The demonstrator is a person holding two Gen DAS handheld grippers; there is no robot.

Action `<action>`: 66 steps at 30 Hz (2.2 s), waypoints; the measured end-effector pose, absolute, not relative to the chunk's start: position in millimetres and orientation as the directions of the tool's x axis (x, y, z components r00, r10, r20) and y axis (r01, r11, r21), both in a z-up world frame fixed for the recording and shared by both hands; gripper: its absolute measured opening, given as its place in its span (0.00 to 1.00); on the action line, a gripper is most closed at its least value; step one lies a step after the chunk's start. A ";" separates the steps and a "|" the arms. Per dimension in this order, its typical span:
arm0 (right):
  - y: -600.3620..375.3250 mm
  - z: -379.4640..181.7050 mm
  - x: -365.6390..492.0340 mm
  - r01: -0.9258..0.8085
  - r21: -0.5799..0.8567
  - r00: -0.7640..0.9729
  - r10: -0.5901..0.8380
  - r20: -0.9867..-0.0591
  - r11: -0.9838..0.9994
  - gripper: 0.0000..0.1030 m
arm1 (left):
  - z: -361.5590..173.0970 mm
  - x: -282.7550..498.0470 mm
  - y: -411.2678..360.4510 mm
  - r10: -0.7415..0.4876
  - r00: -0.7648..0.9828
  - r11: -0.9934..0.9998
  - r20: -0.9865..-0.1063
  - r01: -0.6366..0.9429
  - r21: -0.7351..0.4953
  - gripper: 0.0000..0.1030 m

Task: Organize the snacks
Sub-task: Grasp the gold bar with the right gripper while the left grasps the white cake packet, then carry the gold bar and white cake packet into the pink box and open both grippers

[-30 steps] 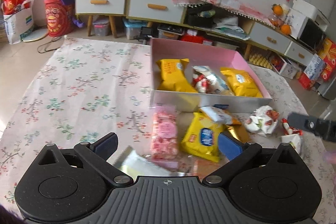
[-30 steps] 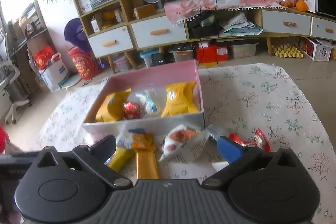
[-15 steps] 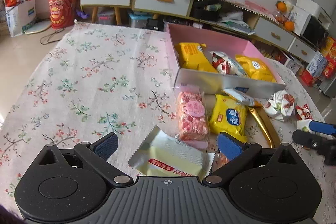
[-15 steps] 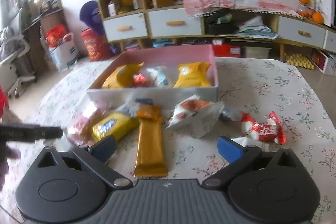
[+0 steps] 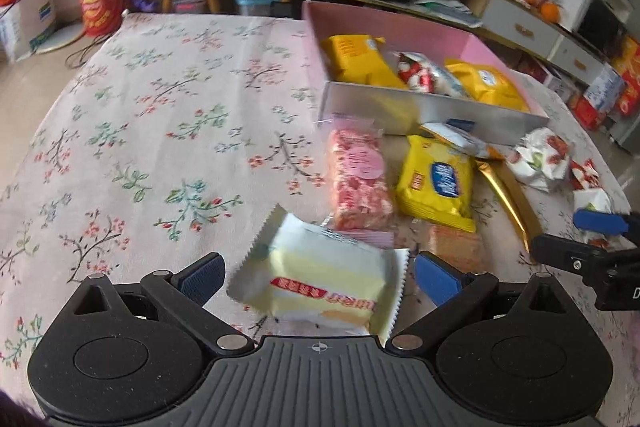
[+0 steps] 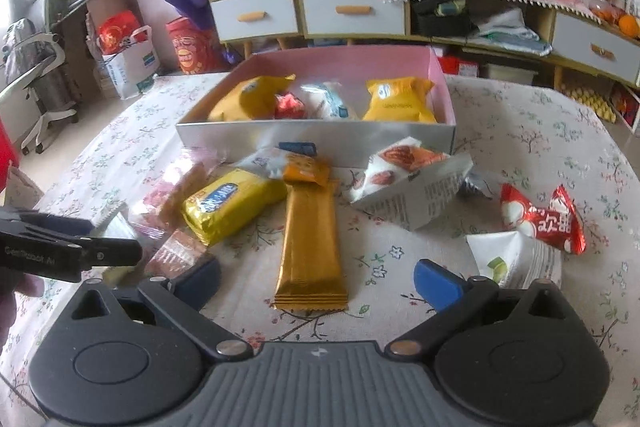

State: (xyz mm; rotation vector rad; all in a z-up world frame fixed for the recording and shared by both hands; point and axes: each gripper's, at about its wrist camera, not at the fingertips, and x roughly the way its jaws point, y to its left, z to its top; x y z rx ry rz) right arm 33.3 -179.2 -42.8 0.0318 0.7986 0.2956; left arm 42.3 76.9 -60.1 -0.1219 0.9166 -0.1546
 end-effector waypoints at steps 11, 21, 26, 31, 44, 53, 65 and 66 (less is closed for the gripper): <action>-173.1 -53.1 43.3 -0.235 0.106 0.650 0.237 -0.722 0.966 0.88 | -62.2 42.4 68.6 -0.180 0.585 0.983 -0.791 0.141 -0.119 0.98; -162.6 -62.0 47.2 -0.266 0.011 0.689 0.198 -0.697 0.964 0.78 | -64.3 41.6 61.5 -0.172 0.584 0.978 -0.793 0.196 -0.069 0.94; -162.3 -61.5 47.2 -0.277 -0.009 0.709 0.198 -0.676 0.961 0.66 | -61.3 40.7 59.5 -0.172 0.592 0.974 -0.788 0.220 -0.047 0.82; -161.2 -59.0 47.4 -0.291 -0.004 0.710 0.213 -0.671 0.957 0.47 | -58.4 41.2 61.0 -0.183 0.593 0.974 -0.785 0.220 -0.061 0.75; -143.9 -47.3 44.5 -0.346 -0.033 0.652 0.215 -0.727 0.938 0.13 | -54.3 42.8 64.7 -0.188 0.572 0.977 -0.798 0.196 -0.090 0.66; -149.2 -46.4 39.5 -0.336 0.007 0.607 0.222 -0.763 0.942 0.21 | -51.8 41.1 63.3 -0.190 0.546 0.976 -0.816 0.197 -0.095 0.65; -141.3 -45.3 46.4 -0.334 0.004 0.614 0.221 -0.758 0.943 0.13 | -44.7 38.8 58.8 -0.190 0.550 0.976 -0.813 0.196 -0.096 0.65; -141.8 -43.8 46.6 -0.331 0.009 0.613 0.222 -0.759 0.944 0.13 | -43.2 38.3 58.8 -0.191 0.553 0.976 -0.811 0.196 -0.096 0.65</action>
